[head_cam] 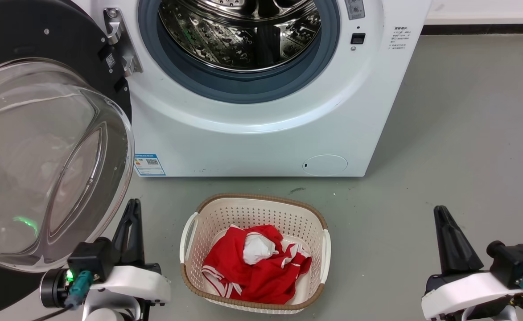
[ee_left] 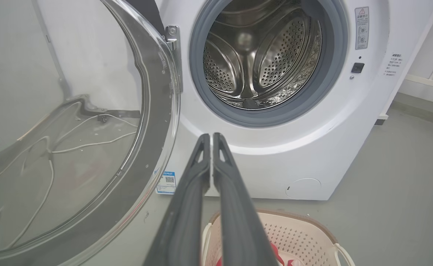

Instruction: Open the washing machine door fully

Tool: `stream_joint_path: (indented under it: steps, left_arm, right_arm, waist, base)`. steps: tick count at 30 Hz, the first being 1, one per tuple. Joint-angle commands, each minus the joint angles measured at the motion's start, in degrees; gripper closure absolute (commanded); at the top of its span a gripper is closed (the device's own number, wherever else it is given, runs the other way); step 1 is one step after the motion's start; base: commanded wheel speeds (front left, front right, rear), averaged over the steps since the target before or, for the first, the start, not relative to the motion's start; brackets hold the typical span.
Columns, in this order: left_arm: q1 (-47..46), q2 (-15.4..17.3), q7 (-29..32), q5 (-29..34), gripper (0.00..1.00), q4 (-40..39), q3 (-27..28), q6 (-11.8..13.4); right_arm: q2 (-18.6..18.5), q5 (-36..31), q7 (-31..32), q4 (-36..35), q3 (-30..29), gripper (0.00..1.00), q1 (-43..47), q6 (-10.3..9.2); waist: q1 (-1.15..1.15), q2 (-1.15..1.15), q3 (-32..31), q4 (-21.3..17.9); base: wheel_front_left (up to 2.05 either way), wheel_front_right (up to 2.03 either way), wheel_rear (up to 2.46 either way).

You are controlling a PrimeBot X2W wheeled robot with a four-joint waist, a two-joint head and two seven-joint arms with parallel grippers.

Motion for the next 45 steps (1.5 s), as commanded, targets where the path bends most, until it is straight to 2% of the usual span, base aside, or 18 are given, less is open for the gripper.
stream_joint_path:
  steps: [1,21,45]
  left_arm:
    - [-1.3,0.09,0.61,-1.95,1.0,-0.31,0.68,-0.18]
    - [-1.07,-0.25,5.6,-23.99,1.0,0.34,1.48,-1.45]
    - [-1.37,-0.58,10.57,-44.34,1.0,1.49,2.62,-2.66]
  right_arm:
    - [-0.05,2.18,0.08,-0.8,0.11,1.0,-0.62,0.0]
    - [-1.38,25.02,2.81,2.61,0.21,1.0,-2.72,-0.01]
    - [-1.94,45.56,5.74,5.56,-0.29,1.0,-4.4,-0.01]
  waist:
    - [0.0,0.0,-0.05,0.01]
    - [0.0,0.0,-0.85,-0.03]
    - [0.0,0.0,-1.8,-0.07]
  base:
    - [0.0,0.0,0.0]
    - [0.0,0.0,0.0]
    - [0.0,0.0,0.0]
